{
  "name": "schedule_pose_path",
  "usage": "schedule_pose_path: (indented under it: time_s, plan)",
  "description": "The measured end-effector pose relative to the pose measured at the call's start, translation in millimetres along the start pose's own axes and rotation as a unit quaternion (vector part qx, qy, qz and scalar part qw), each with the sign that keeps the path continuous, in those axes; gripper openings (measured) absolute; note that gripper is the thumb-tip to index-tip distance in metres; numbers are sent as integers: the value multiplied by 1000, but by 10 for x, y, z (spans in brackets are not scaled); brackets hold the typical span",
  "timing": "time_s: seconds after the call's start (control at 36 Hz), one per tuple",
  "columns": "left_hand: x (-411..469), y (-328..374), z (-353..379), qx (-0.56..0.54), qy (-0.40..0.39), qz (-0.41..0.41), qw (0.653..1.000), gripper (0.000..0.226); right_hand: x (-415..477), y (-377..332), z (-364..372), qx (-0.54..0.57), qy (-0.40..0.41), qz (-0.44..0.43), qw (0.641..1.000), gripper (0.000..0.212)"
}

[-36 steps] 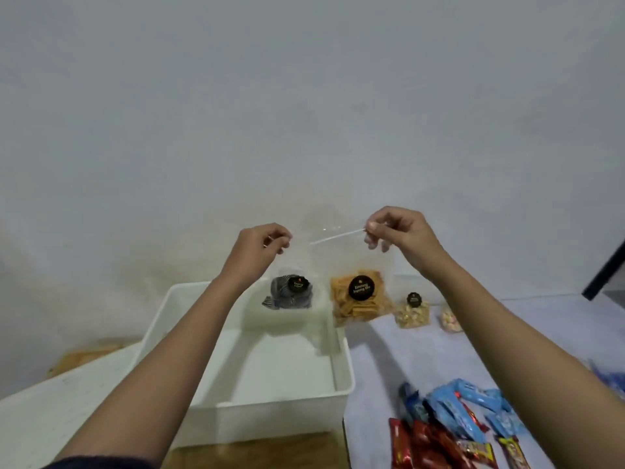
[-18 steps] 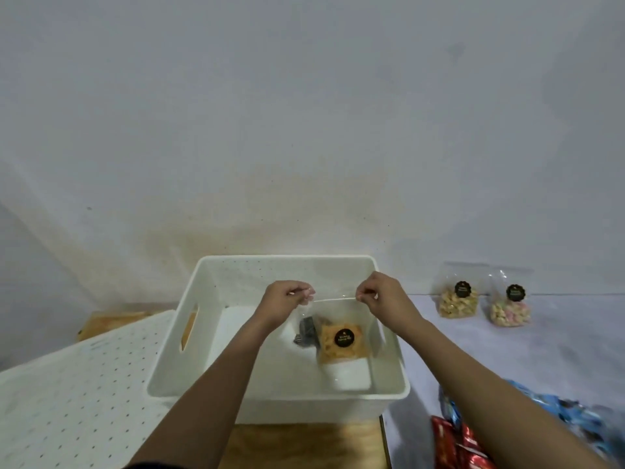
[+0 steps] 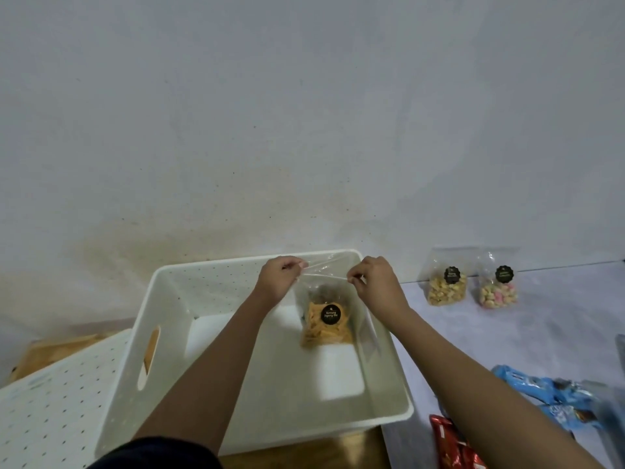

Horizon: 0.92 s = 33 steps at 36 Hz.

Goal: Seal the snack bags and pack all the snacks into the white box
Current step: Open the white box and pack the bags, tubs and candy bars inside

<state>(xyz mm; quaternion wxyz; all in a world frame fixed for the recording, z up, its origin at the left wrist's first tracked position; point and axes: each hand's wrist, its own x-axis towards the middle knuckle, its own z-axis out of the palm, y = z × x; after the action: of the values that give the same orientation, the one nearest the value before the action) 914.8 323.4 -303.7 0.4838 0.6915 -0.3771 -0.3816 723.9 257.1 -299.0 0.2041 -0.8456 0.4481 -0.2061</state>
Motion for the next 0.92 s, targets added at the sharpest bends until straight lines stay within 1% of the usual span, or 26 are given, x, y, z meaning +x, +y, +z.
schedule_pose_path:
  time_s: [0.11, 0.22, 0.36, 0.5, 0.56, 0.64, 0.69, 0.81, 0.92]
  plan:
    - [-10, -12, -10, -43, 11, -1, 999, 15, 96, -2, 12, -2, 0, -11, 1000, 13]
    - [-30, 19, -15, -44, 12, 2, 999, 15, 203, -28, 32, -13, -5, -30, 999, 13]
    - [-26, 46, -24, 27, 23, 13, 999, 18, 259, -10, 75, -9, 4, -30, 999, 12]
    - [-65, 87, 17, 91, 58, 27, 994, 17, 241, -5, 85, 5, 7, -32, 999, 12]
    - [-103, 123, 37, 99, 87, 29, 991, 17, 224, -4, 45, 10, -3, -38, 999, 13]
    - [-171, 256, 91, 76, 162, 27, 983, 19, 224, 42, -131, 29, -8, -47, 998, 15]
    - [-218, 376, 160, 79, 197, 37, 976, 20, 233, 128, -327, 45, 0, -49, 998, 15]
    - [-286, 712, 510, 114, 189, 96, 971, 18, 211, 426, -822, 48, 15, -50, 997, 16]
    - [-350, 1032, 1135, 131, 167, 141, 967, 19, 109, 901, -1285, 58, 33, -22, 998, 13]
